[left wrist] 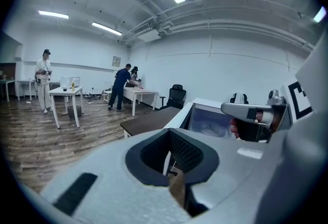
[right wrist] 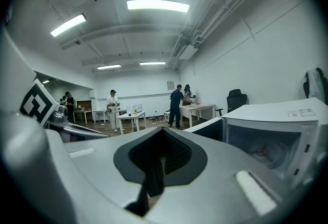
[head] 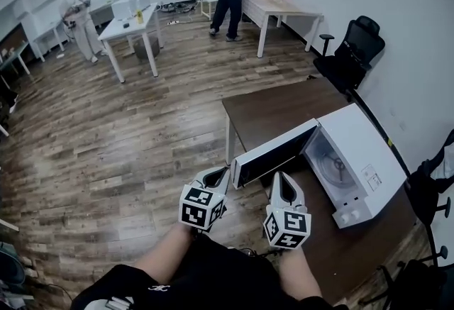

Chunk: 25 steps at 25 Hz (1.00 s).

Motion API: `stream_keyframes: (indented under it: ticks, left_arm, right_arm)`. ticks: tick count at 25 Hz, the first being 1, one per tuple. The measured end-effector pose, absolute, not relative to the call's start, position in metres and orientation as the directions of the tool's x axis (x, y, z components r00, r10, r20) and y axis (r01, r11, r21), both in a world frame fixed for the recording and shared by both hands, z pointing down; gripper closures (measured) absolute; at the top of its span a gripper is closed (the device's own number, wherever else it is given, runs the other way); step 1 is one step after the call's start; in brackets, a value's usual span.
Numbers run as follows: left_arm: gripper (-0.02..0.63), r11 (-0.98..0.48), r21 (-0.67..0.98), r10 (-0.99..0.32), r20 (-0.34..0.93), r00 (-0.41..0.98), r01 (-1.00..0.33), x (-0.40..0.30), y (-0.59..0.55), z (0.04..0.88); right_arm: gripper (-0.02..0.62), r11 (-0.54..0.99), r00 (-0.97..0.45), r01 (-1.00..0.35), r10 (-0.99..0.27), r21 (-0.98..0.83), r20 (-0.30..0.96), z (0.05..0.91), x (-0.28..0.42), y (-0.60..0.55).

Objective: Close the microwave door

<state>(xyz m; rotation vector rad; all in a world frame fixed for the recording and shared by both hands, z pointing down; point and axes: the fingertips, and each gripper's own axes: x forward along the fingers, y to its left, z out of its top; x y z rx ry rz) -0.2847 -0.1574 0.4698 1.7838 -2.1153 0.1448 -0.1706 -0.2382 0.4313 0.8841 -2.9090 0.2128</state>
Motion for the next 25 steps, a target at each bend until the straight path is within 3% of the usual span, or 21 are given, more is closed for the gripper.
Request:
stream_keyframes:
  ticks: [9, 17, 20, 25]
  left_arm:
    - [0.598, -0.026, 0.075, -0.937, 0.346, 0.05, -0.997, -0.31, -0.183, 0.471]
    - [0.598, -0.233, 0.11, -0.902, 0.348, 0.257, -0.966, -0.336, -0.191, 0.486]
    - [0.52, -0.361, 0.138, -0.857, 0.34, 0.387, -0.922, -0.331, -0.193, 0.492]
    - [0.477, -0.529, 0.132, -0.765, 0.354, 0.538, -0.839, -0.321, -0.199, 0.505]
  right_arm:
    - [0.588, 0.736, -0.752, -0.659, -0.639, -0.156, 0.163, 0.441, -0.172, -0.264]
    - [0.588, 0.638, -0.661, -0.75, -0.727, -0.172, 0.187, 0.451, -0.187, -0.272]
    - [0.588, 0.597, -0.621, -0.784, -0.756, -0.168, 0.207, 0.457, -0.192, -0.27]
    - [0.588, 0.532, -0.553, -0.833, -0.8, -0.152, 0.232, 0.464, -0.197, -0.267]
